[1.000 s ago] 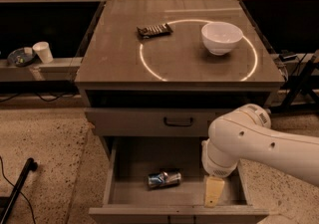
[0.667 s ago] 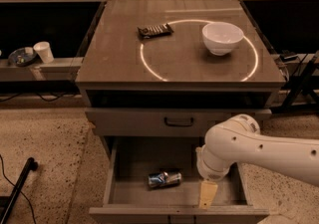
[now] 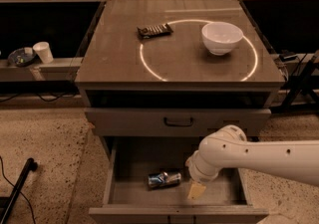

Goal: Pick redbull can from middle drawer and place on counter

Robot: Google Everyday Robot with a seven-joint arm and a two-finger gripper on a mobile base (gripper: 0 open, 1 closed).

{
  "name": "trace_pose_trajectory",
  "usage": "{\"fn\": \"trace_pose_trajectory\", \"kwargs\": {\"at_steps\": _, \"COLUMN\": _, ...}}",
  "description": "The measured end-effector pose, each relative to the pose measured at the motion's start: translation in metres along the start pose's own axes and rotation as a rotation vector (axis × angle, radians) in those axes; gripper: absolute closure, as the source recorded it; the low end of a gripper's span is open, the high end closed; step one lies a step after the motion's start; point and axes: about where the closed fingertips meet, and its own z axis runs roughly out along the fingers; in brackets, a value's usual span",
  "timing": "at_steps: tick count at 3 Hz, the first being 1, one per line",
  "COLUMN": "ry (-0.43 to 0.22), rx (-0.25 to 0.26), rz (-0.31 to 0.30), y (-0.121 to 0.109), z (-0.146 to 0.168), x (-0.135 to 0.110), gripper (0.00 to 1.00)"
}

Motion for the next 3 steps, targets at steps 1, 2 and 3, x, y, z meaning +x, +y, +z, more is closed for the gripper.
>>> {"fn": "trace_pose_trajectory", "kwargs": {"at_steps": 1, "ry": -0.039, "rx": 0.015, "rz": -0.046, "y": -0.015, "z": 0.022, "x": -0.016, "gripper": 0.30}}
{"fn": "trace_pose_trajectory", "kwargs": {"at_steps": 2, "ry": -0.114, "rx": 0.039, "rz": -0.087, "y": -0.028, "z": 0.056, "x": -0.036, "gripper": 0.27}}
{"fn": "trace_pose_trajectory", "kwargs": {"at_steps": 3, "ry": -0.154, "rx": 0.055, "rz": -0.102, "y": -0.032, "z": 0.074, "x": -0.047, "gripper": 0.27}}
